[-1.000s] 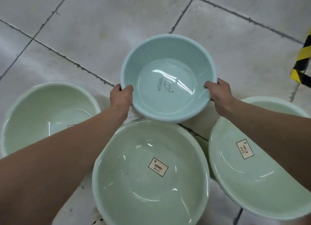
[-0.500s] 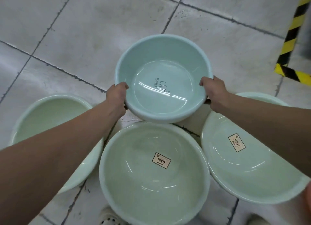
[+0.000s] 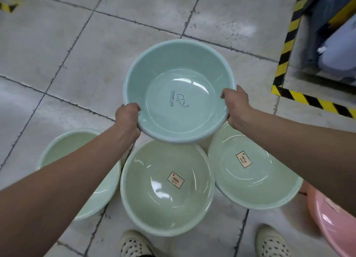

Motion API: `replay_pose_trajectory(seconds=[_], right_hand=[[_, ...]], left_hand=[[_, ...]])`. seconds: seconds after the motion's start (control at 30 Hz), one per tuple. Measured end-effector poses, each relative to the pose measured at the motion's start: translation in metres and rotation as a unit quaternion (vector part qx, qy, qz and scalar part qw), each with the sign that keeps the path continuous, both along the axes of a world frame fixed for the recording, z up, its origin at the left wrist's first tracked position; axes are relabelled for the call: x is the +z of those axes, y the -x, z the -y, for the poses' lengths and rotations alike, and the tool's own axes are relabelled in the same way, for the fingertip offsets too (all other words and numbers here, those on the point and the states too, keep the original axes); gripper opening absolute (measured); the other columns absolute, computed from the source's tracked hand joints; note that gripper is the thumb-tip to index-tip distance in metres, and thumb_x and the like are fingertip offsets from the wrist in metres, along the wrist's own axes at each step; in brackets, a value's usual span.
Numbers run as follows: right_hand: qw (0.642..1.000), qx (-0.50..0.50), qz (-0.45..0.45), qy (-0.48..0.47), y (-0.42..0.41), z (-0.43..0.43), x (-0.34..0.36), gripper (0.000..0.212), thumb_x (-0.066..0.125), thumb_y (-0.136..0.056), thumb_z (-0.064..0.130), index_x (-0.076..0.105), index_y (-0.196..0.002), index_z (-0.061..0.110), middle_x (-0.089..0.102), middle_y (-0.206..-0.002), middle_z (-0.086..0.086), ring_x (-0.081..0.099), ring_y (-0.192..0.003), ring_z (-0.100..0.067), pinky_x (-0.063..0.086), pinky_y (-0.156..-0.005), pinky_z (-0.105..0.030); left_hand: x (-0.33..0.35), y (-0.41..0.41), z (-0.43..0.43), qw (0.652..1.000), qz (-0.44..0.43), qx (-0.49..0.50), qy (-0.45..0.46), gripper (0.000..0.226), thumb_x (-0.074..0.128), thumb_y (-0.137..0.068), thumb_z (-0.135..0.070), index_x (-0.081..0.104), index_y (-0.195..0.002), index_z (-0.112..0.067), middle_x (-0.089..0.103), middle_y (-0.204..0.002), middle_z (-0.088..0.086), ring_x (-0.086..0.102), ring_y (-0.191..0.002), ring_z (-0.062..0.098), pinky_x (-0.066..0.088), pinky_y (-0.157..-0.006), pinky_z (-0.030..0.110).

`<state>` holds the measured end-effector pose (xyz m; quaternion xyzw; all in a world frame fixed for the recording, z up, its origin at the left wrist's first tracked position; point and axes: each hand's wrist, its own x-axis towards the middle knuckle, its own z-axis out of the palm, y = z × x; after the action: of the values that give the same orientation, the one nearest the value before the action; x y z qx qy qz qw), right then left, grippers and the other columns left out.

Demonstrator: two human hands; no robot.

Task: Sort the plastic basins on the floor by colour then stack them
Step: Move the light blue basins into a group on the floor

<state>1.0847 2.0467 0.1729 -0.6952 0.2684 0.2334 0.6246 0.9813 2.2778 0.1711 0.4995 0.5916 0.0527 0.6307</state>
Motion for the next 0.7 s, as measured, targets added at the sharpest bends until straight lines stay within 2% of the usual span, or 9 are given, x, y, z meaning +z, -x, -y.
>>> replay_pose_trajectory(seconds=[0.07,0.13,0.3,0.37,0.5,0.6,0.7], right_hand=[[1.000,-0.002,0.021,0.007,0.006,0.012,0.019,0.032,0.044,-0.083,0.003,0.058,-0.098,0.027,0.061,-0.081,0.006,0.056,-0.066,-0.015,0.044,-0.052,-0.020],[0.999,0.000,0.031,0.015,0.012,0.030,0.038,0.030,0.046,-0.082,0.002,0.058,-0.094,0.026,0.061,-0.082,0.005,0.056,-0.068,-0.015,0.044,-0.054,-0.022],[0.999,-0.039,-0.003,0.008,0.035,0.104,0.094,0.037,0.047,-0.079,-0.006,0.058,-0.105,0.018,0.063,-0.089,0.000,0.058,-0.076,-0.019,0.047,-0.064,-0.027],[0.998,-0.055,-0.008,0.012,0.050,0.145,0.119,0.036,0.049,-0.079,-0.007,0.058,-0.103,0.019,0.064,-0.090,0.000,0.059,-0.077,-0.018,0.047,-0.065,-0.028],[0.995,-0.097,0.000,0.032,0.085,0.243,0.173,0.035,0.054,-0.072,-0.003,0.060,-0.097,0.021,0.068,-0.092,-0.003,0.065,-0.077,-0.021,0.055,-0.063,-0.029],[0.988,-0.153,-0.001,0.032,0.116,0.330,0.219,0.036,0.048,-0.079,-0.010,0.062,-0.094,0.018,0.067,-0.084,0.001,0.063,-0.069,-0.015,0.048,-0.047,-0.018],[0.977,-0.209,-0.016,0.038,0.151,0.417,0.258,0.041,0.047,-0.080,-0.011,0.064,-0.106,0.016,0.069,-0.086,0.005,0.064,-0.075,-0.014,0.049,-0.048,-0.018]], left_hand=[[0.019,-0.001,0.011,0.999,0.009,-0.018,-0.027,0.020,0.049,-0.082,0.004,0.056,-0.082,-0.014,0.058,-0.077,0.005,0.054,-0.066,0.024,0.049,-0.061,0.029],[0.042,-0.002,0.021,0.997,0.013,-0.049,-0.053,0.020,0.049,-0.082,0.004,0.051,-0.074,-0.014,0.054,-0.071,0.005,0.049,-0.063,0.023,0.043,-0.058,0.027],[0.110,-0.011,0.068,0.983,0.007,-0.158,-0.096,0.013,0.051,-0.078,-0.001,0.049,-0.074,-0.012,0.049,-0.070,0.005,0.046,-0.063,0.023,0.038,-0.054,0.026],[0.138,-0.017,0.103,0.974,0.008,-0.204,-0.101,0.011,0.051,-0.078,0.000,0.051,-0.077,-0.010,0.050,-0.069,0.005,0.047,-0.060,0.023,0.038,-0.051,0.025],[0.188,-0.018,0.198,0.961,0.024,-0.265,-0.077,0.013,0.051,-0.077,0.001,0.059,-0.078,-0.011,0.057,-0.070,0.004,0.052,-0.060,0.022,0.043,-0.054,0.027],[0.222,-0.010,0.288,0.961,0.020,-0.275,-0.022,0.017,0.053,-0.075,0.003,0.060,-0.075,-0.012,0.059,-0.072,0.005,0.053,-0.063,0.024,0.043,-0.059,0.031],[0.254,0.002,0.378,0.951,0.011,-0.308,0.007,0.019,0.053,-0.071,0.003,0.062,-0.076,-0.012,0.059,-0.072,0.006,0.052,-0.065,0.025,0.041,-0.060,0.032]])
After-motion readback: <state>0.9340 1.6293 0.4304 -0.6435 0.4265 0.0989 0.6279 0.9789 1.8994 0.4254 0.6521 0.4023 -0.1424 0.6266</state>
